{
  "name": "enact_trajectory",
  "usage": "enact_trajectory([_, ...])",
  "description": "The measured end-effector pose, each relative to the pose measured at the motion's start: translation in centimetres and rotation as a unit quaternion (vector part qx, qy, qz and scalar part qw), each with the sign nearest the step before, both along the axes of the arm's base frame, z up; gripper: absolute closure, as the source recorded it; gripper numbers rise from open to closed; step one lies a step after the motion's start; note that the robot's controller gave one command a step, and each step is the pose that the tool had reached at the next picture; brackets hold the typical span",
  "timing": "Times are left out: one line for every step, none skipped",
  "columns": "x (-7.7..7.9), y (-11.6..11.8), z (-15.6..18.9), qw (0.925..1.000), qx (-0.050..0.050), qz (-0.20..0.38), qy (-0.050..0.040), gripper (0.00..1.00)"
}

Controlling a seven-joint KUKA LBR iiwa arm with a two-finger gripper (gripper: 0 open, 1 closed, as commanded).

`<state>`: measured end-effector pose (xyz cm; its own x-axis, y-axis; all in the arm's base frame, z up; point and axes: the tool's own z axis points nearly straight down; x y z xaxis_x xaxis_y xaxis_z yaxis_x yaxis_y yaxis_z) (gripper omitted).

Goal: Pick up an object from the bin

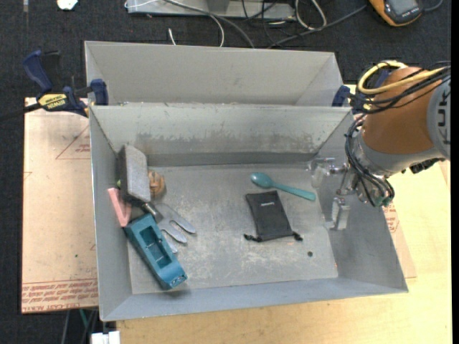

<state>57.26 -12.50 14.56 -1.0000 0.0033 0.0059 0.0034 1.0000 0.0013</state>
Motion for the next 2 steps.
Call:
enact_trajectory([0.2,0.0,0.5,1.0,-0.001,0.001,-0.0036,0.0])
enact_trajectory([4.7,6.0,-7.2,0.9995,0.0,0.032,-0.0034,1.0])
